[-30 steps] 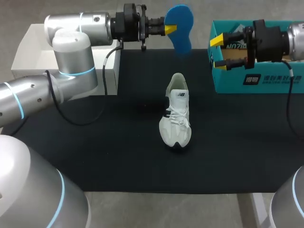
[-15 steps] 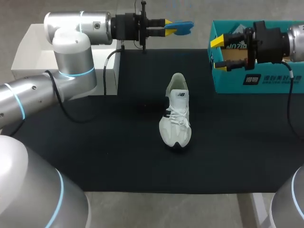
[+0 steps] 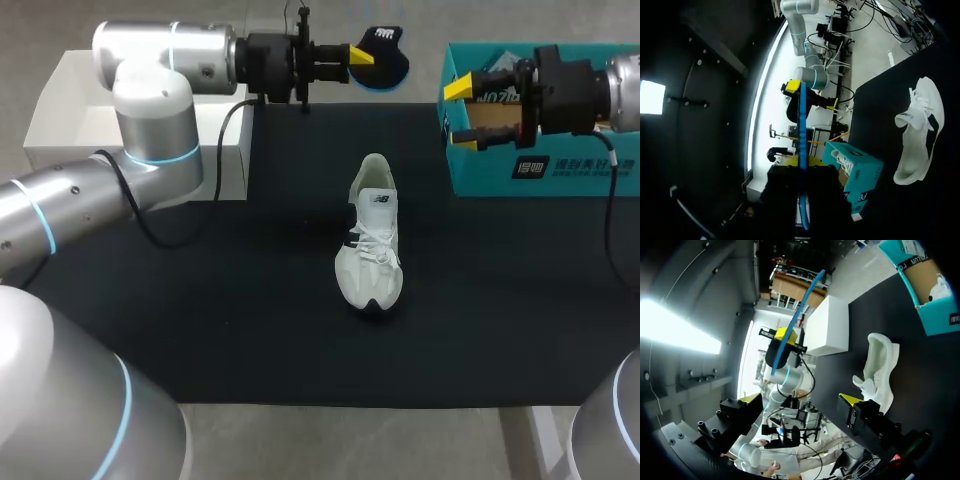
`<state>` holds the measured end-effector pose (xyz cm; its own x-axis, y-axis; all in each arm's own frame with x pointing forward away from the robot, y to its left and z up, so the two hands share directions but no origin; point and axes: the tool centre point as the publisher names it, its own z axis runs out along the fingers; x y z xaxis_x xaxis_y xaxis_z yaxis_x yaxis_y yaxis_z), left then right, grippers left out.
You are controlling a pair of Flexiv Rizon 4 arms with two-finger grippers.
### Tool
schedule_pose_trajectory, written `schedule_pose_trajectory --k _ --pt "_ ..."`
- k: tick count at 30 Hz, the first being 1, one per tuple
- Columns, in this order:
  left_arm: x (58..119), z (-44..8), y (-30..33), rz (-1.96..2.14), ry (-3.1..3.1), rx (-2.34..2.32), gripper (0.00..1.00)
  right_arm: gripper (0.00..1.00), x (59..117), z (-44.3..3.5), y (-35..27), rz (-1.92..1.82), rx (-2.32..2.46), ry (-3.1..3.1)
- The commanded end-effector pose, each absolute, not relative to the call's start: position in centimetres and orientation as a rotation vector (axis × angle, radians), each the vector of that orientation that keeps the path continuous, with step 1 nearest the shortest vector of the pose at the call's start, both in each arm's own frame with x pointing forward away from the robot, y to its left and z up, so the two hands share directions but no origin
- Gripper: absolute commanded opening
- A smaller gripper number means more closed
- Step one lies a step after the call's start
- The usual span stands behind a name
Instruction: Take the shoe out of the shoebox, open the shoe tongue, remove and reinsert the insole, then place the shoe into the shoebox
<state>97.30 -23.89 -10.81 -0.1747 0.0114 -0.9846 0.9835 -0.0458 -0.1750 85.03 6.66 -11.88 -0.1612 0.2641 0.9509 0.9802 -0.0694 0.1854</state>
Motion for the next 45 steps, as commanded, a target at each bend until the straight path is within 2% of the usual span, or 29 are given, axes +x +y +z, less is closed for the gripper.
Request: schedule_pose_trajectory --k 1,17,28,45 --pt "96.9 -10.4 -24.6 -0.465 0.585 1.482 0.0 1.0 84.8 -12.0 6.9 -1.28 -1.388 -1.486" --pt "94.8 -10.5 -25.0 -0.043 0.219 1.414 0.0 1.0 86.2 -11.2 5.6 -1.301 -1.411 -1.51" --pt "93.4 -10.0 -25.6 -0.2 0.34 1.334 0.0 1.0 88.9 -10.5 6.5 -1.336 -1.358 -1.549" --pt "92.9 -7.9 -25.2 -0.446 0.579 1.465 0.0 1.0 87.9 -11.5 5.9 -1.348 -1.38 -1.517"
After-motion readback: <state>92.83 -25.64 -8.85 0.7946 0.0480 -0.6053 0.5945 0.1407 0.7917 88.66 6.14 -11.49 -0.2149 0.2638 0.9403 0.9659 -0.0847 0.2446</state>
